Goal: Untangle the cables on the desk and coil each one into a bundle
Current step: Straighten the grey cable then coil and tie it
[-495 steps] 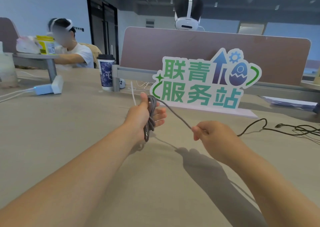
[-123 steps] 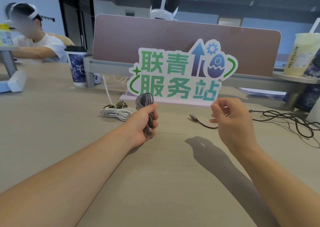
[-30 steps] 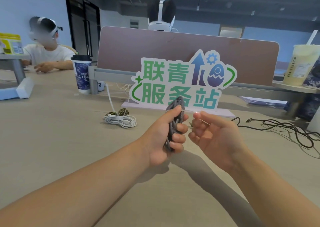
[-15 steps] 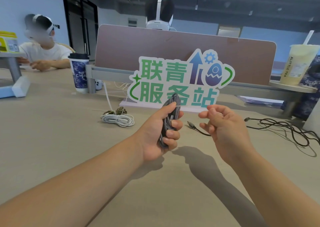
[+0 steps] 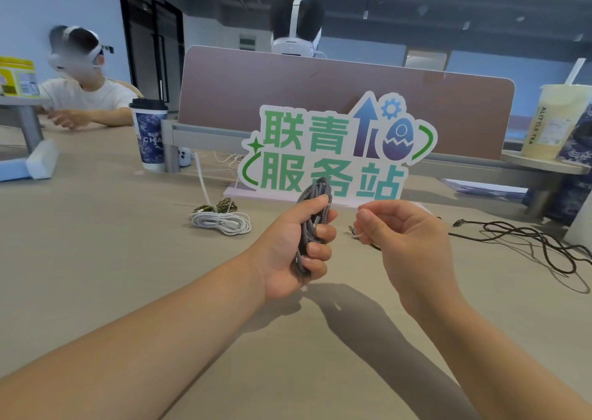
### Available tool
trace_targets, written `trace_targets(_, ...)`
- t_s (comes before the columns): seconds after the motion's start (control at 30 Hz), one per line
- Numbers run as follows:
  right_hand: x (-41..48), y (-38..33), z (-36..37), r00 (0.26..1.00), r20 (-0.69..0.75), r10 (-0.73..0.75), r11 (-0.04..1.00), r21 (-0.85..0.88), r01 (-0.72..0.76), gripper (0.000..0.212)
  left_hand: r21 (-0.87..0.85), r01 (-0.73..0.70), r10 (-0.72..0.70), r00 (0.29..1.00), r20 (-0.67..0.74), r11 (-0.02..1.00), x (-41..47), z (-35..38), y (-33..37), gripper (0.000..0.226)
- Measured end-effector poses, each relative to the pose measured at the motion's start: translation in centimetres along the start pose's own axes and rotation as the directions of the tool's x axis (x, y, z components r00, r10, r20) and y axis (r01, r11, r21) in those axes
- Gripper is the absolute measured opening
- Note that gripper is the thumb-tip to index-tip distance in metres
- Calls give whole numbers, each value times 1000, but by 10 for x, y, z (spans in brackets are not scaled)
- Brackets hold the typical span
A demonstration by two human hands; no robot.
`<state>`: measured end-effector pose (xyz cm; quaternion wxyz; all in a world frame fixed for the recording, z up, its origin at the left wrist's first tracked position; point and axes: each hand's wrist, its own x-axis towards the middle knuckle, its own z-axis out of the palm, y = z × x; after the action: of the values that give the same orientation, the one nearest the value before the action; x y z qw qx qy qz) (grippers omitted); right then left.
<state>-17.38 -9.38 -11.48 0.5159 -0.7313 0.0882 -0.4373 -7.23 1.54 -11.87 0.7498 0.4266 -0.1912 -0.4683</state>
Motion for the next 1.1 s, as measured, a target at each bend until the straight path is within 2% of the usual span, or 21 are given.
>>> trace_targets(0.13,-1,-2,0,999,16,-50,997,-61,51,6,39,12,-13,1000,28,999,-2,2,-1,24)
trace_targets(0.27,-5,-2,1,986,61,-154,975,-149,162,12,114,21,-27,999,47,993,-3,5,-6,22)
trace_targets(0.43,-6,-4,1,970,21,-244,962,-121,244,19,113,28,-34,998,49,993,-5,8,-8,25)
trace_targets(0.77,-4,0,1,970,-24,-242,956,-178,234,18,14,33,-34,996,84,999,-4,5,-5,26)
trace_targets(0.97,-6,0,4,974,44,-221,962,-152,225,19,41,37,-41,993,114,998,-5,6,-8,24)
trace_targets(1.1,-6,0,4,970,33,-239,960,-140,241,19,39,33,-37,994,102,999,-5,6,-8,25)
